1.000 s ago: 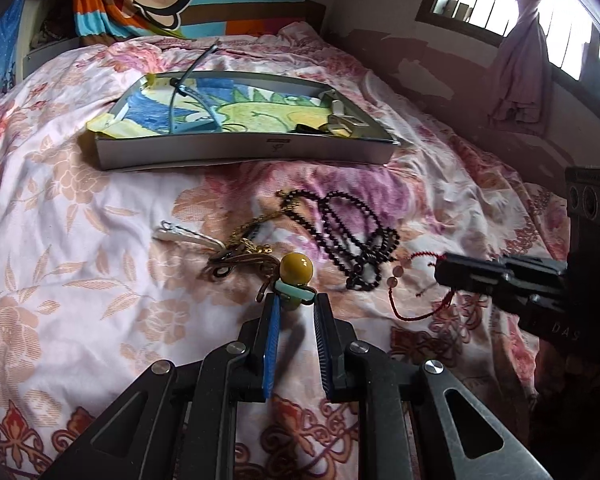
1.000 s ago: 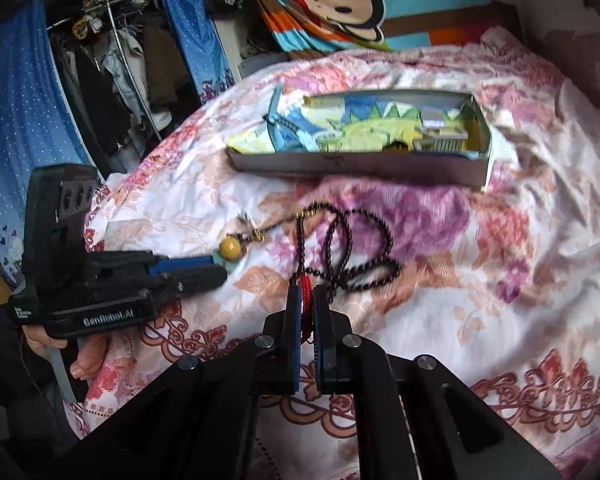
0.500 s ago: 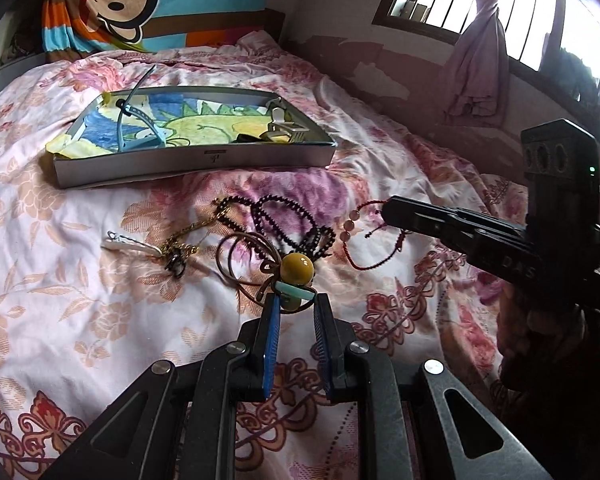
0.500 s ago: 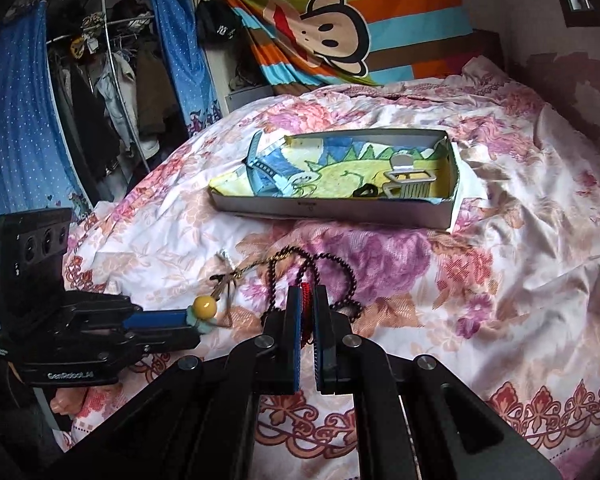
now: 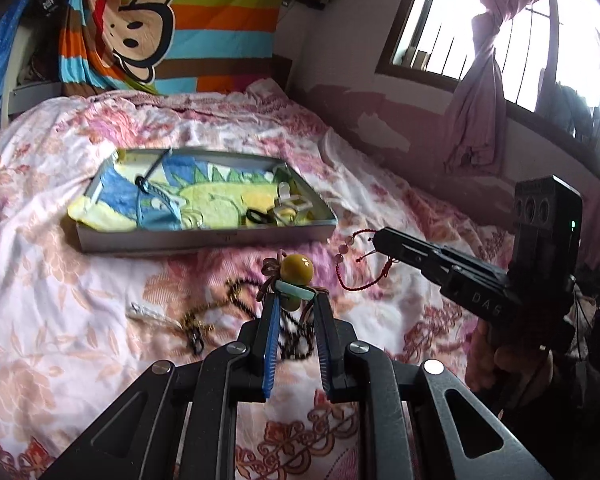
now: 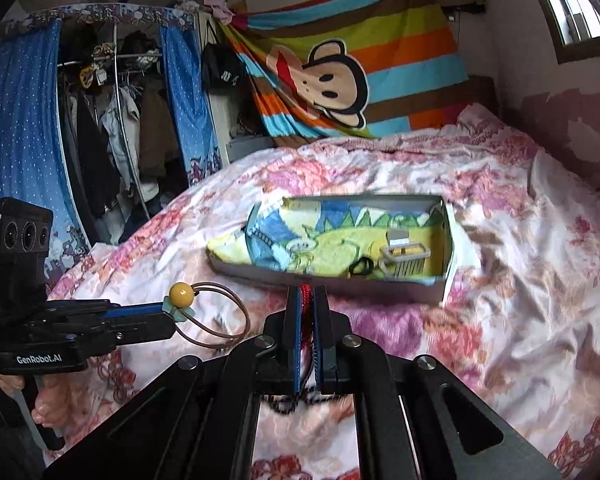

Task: Organize jewelry
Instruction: 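Lift keychain with left tool while right tool lifts bead bracelets toward the tray, then open left tool over tray releasing keychain while right tool releases bracelets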

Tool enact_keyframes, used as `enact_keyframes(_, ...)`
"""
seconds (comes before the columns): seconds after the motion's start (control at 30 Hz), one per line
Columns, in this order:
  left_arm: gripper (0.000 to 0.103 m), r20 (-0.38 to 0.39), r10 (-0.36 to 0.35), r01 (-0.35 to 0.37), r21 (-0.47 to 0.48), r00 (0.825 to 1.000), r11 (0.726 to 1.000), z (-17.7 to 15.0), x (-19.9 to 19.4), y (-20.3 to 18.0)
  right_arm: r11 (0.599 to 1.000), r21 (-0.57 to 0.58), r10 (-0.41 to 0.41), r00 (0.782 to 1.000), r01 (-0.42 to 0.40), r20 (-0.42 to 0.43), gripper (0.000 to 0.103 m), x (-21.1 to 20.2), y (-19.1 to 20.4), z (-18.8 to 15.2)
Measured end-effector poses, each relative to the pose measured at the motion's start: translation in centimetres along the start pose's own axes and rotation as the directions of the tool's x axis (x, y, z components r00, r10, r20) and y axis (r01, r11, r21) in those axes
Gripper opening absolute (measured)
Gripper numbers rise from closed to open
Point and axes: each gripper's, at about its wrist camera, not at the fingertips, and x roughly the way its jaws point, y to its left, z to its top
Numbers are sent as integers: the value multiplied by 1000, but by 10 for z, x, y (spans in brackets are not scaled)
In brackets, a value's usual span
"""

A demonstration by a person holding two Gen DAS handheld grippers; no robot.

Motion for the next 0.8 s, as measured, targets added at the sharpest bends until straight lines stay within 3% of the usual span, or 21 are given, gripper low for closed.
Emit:
enact_keyframes(0.27,16,80,83,-80,-40,993,996,50,18,13,999,23,-46,995,44,88,5,15,-24,25)
enact_keyframes(0.43,16,84,122,-112,-110,989,988,77,48,30,996,56,-77,991,71,108,5,39,-53,40)
enact_keyframes(0.6,16,50,147,-139,-128,988,982,90,91,38,987,102,-134,988,125,77,5,68,-85,45)
enact_keyframes(0.8,16,-14,153,-154,-125,988,980,89,138,37,980,149,-130,991,129,-1,5,100,-110,41)
